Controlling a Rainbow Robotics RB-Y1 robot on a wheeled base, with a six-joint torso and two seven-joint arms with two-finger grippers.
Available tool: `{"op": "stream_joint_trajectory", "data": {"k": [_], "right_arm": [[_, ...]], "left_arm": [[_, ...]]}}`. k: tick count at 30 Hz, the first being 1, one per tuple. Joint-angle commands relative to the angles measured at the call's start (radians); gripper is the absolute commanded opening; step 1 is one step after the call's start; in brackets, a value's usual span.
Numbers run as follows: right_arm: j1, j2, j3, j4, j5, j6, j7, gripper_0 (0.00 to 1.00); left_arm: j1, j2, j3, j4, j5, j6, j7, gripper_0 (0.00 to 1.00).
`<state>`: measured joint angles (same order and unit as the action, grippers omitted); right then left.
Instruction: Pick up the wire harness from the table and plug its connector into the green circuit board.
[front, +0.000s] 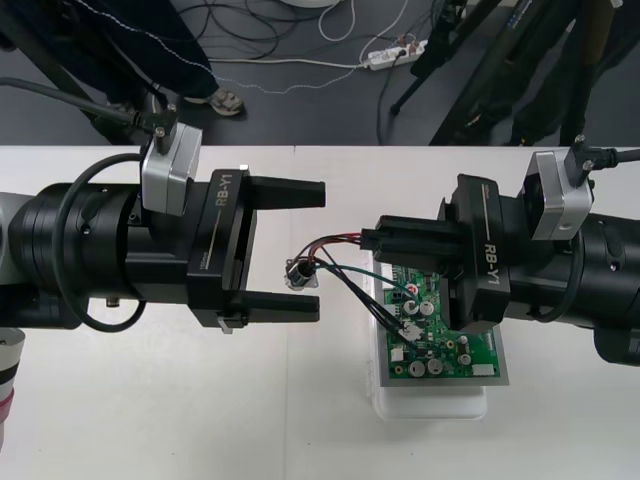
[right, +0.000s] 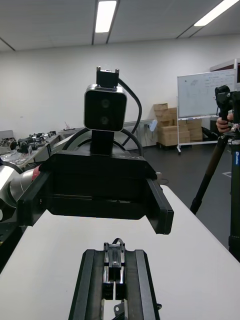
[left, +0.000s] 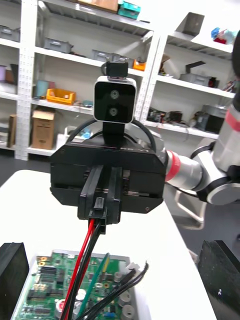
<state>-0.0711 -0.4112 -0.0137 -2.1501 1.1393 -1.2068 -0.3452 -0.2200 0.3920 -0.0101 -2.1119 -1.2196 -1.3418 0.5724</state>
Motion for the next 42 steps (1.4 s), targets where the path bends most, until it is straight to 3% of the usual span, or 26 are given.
{"op": "stream_joint_trajectory", "data": {"k": [1,6,17,36,39,42], "right_arm": [[0.017,0.002,0.027,-0.036,-0.015,0.020,0.066,0.00],[0.028,0.006,0.052,-0.036,-0.032,0.047,0.092,0.00],[0.053,0.011,0.060,-0.036,-0.069,0.050,0.133,0.00],[0.060,0.012,0.063,-0.036,-0.069,0.050,0.150,0.00],[0.059,0.012,0.063,-0.036,-0.069,0.052,0.150,0.00],[0.059,0.012,0.064,-0.036,-0.067,0.053,0.149,0.00]], "left_arm": [[-0.065,-0.027,0.024,0.067,0.057,-0.119,0.034,1.00],[-0.105,-0.042,0.019,0.141,0.080,-0.165,0.014,1.00],[-0.174,-0.058,-0.005,0.164,0.077,-0.163,-0.020,1.00],[-0.203,-0.058,-0.060,0.165,0.034,-0.135,-0.026,1.00],[-0.203,-0.058,-0.067,0.164,0.029,-0.132,-0.026,0.94],[-0.203,-0.058,-0.068,0.164,0.026,-0.131,-0.023,0.79]]}}
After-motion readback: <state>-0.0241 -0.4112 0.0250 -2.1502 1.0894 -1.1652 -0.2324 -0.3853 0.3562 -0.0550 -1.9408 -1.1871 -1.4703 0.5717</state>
